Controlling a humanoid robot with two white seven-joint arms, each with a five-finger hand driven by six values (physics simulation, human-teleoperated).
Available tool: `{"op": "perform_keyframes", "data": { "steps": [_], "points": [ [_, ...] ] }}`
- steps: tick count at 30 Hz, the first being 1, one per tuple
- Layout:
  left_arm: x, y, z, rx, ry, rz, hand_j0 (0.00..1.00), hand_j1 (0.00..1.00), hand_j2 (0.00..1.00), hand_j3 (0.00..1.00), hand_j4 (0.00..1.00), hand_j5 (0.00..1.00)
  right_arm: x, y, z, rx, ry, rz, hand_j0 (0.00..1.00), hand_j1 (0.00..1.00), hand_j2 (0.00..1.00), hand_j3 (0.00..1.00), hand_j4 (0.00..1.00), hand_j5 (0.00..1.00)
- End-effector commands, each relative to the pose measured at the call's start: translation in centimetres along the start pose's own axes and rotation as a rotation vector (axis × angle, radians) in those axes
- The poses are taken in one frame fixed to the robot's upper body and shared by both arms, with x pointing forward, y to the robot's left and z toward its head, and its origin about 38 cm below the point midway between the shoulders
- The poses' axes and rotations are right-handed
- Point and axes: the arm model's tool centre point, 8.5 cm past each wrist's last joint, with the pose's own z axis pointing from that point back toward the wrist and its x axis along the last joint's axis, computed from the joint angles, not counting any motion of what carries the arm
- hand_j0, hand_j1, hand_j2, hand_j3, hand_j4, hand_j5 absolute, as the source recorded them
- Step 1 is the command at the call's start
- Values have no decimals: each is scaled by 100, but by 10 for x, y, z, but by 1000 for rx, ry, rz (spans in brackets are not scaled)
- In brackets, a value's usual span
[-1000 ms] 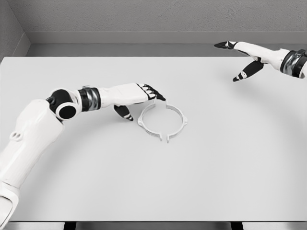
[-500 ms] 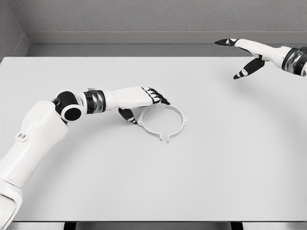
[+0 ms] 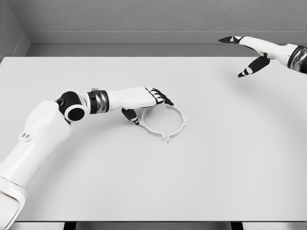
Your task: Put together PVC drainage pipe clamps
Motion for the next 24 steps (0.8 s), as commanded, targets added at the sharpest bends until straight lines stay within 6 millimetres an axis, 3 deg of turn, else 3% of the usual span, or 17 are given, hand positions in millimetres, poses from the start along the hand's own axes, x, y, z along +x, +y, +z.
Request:
{"op": "perform_keyframes", "data": {
  "steps": [1,12,24],
  "points": [
    [1,1,-1,7,-4,7,100,100,100,100,100,100,0,-2,1,-7,-2,-4,100,100,100,100,100,100],
    [3,3,-3,12,-10,6,100,100,100,100,100,100,2,0,-1,0,-5,-2,100,100,100,100,100,100],
    [-7,13,9,33,19,0,100,100,100,100,100,100,3,-1,-1,-1,-8,2,100,100,100,100,100,100]
  ]
}}
